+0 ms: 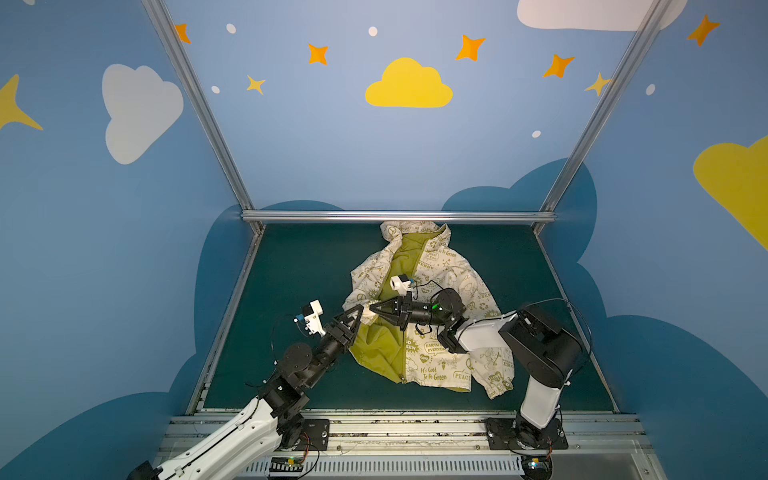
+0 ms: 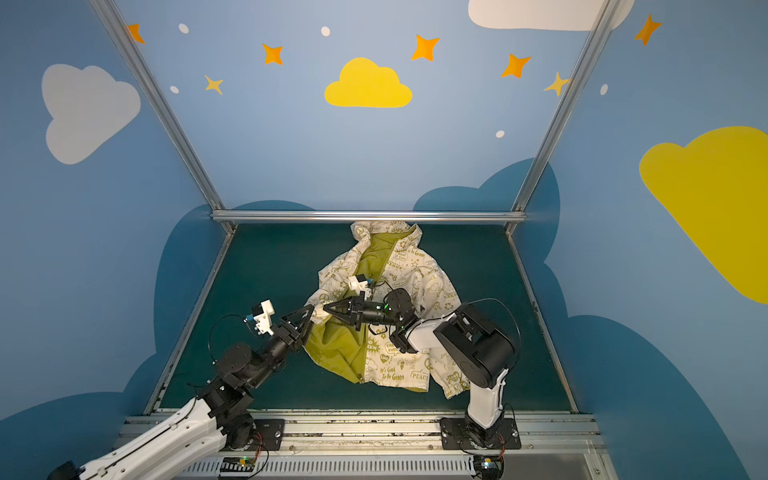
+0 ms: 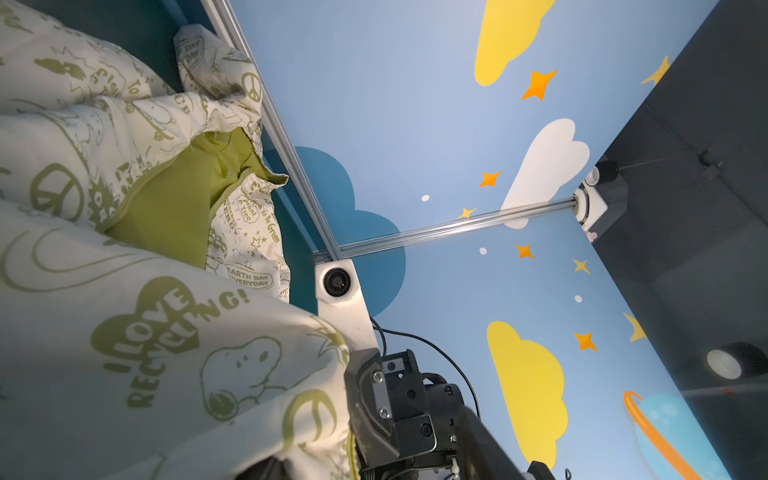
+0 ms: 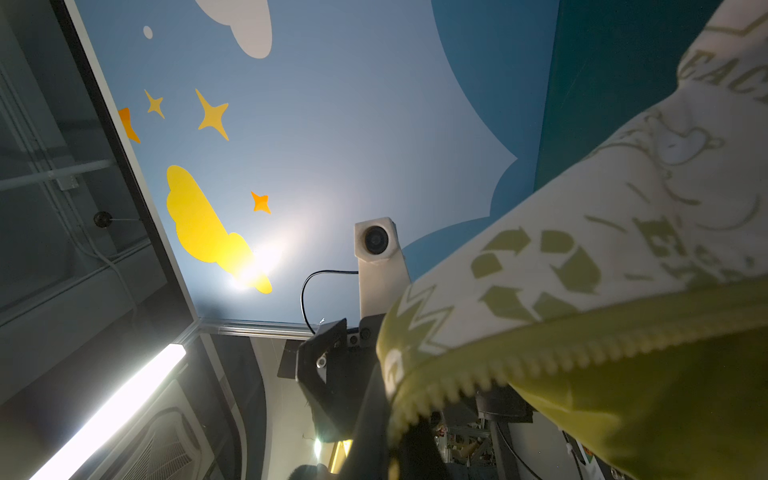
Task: Zip up the jacket
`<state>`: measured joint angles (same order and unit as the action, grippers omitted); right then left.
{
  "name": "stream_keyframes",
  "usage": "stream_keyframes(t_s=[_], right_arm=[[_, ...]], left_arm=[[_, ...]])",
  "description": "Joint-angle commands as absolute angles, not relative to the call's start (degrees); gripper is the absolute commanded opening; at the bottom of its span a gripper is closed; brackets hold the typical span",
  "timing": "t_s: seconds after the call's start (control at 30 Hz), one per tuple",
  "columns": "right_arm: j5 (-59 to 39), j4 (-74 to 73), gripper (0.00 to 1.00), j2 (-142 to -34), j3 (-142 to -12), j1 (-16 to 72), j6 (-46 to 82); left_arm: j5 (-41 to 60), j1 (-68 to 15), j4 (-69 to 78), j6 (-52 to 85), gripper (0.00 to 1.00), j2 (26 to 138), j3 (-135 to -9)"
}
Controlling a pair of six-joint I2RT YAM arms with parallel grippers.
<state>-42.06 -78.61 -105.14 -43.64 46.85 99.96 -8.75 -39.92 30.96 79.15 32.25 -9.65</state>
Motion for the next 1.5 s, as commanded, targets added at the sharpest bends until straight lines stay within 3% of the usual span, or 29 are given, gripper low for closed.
stream_keyframes(t_s=[0.0,0.17,0.27,0.43,0.67,0.8,1.47], right_arm=[[-42.0,-80.6,0.00,-103.0,-43.0,47.0,99.0],[-41.9,-80.7,0.00,-102.6,-42.4,47.0,98.8],[-41.9,-80.7,0.00,-102.5,-42.1,47.0,98.8],[-42.2,-80.7,0.00,-102.4,-42.8,47.0,98.8],[-42.8,-80.6,0.00,-103.1,-45.1,47.0,99.4],[-43.3,-80.7,0.00,-104.3,-47.5,47.0,99.9],[-45.8,-76.5,0.00,-110.3,-53.0,47.7,97.8]], left_arm=[[-10.5,-39.9,28.9,78.0,0.57,31.7,-8.8],[-12.0,-40.0,29.7,78.3,0.57,31.1,-6.9],[-12.5,-39.9,28.3,77.9,0.52,29.6,-7.0],[-13.3,-39.9,25.3,77.6,0.26,26.6,-6.9],[-12.9,-39.9,24.2,76.6,0.15,25.5,-7.4],[-12.0,-39.9,23.5,75.9,0.03,26.5,-8.6],[-8.8,-39.9,21.7,74.5,0.06,28.8,-12.9]])
